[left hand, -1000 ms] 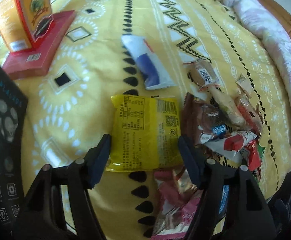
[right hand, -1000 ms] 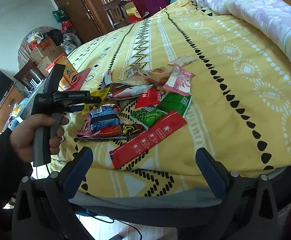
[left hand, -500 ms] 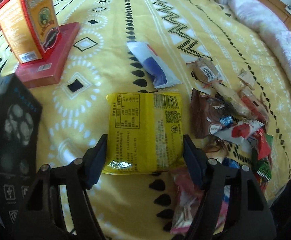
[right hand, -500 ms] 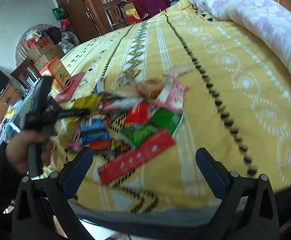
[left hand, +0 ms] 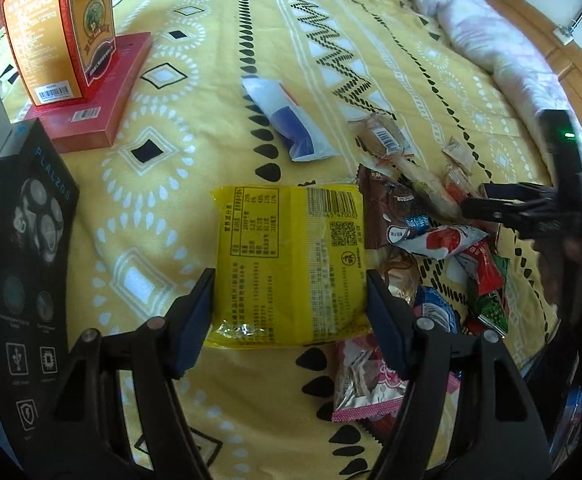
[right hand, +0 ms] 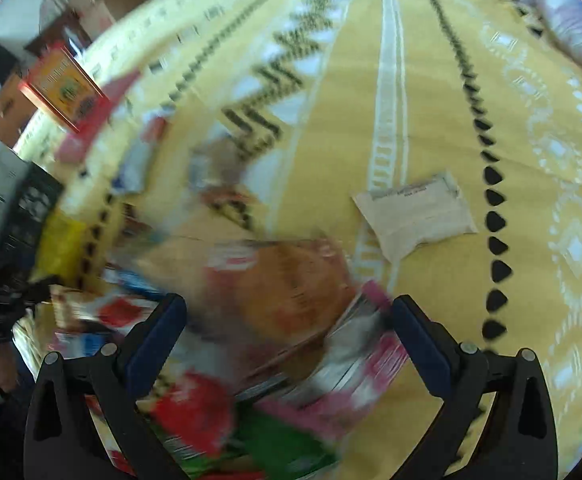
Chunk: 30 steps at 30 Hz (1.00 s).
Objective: Organize snacks
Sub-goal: 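Grasp a round pastry packet with the right tool while the left tool holds the yellow packet, then carry both packets to the glass bowl and open both tools to drop them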
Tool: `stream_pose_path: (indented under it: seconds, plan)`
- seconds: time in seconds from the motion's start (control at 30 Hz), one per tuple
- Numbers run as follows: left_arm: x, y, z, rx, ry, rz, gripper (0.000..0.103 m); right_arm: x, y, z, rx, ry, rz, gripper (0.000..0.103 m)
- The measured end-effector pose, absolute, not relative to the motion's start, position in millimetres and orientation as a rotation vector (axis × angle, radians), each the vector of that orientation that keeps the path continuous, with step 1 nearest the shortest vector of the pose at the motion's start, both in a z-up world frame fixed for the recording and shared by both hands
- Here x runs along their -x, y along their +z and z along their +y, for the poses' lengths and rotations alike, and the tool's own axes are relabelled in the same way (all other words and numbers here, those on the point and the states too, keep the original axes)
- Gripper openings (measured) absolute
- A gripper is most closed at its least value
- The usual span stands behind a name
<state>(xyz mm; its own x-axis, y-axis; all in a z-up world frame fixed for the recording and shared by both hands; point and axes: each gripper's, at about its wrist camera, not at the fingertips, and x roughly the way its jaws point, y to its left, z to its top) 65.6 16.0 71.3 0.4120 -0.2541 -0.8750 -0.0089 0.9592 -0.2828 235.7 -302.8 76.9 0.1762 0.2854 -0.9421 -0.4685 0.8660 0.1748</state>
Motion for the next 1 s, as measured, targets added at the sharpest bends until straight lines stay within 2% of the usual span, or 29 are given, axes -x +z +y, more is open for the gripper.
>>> stream_pose_path:
  seconds: [0.13,0.2,0.27,0.5,0.57,0.77,0.8,0.87,1.0]
  plan:
    - [-69.9,63.4,17.2,0.291,-0.165,1.156,0.072,-249.9,59.8,-317.8,0.057,0.591,1.320,0.103]
    - [-69.6,62.9,16.9,0.291,-0.169,1.152,0.072,-248.2,63.2,-322.5,0.022,0.606,1.285,0.094]
    - [-70.3,62.8,15.4,0.289,-0.172,1.143,0.072,-241.5,66.8,-328.1,-0.024,0.633,1.258,0.075]
    - [-66.2,60.8,18.7,0.266,-0.170,1.144,0.072,-217.7,72.3,-330.8,-0.076,0.631,1.251,0.073]
    - [-67.3,55.6,19.8,0.263,-0.157,1.154,0.072,-214.5,69.8,-330.9,-0.074,0.623,1.250,0.079]
    - [-71.6,47.5,16.8,0.241,-0.143,1.151,0.072,-221.7,60.0,-325.0,-0.062,0.593,1.240,0.084]
    - [-71.8,47.5,16.4,0.240,-0.140,1.149,0.072,-221.9,59.7,-324.0,-0.057,0.588,1.231,0.082]
    - [-71.3,48.7,15.8,0.237,-0.135,1.149,0.072,-220.0,63.9,-325.3,-0.066,0.580,1.214,0.069]
    - [-65.5,59.3,14.9,0.215,-0.123,1.126,0.072,-210.5,79.4,-328.5,-0.076,0.566,1.160,0.065]
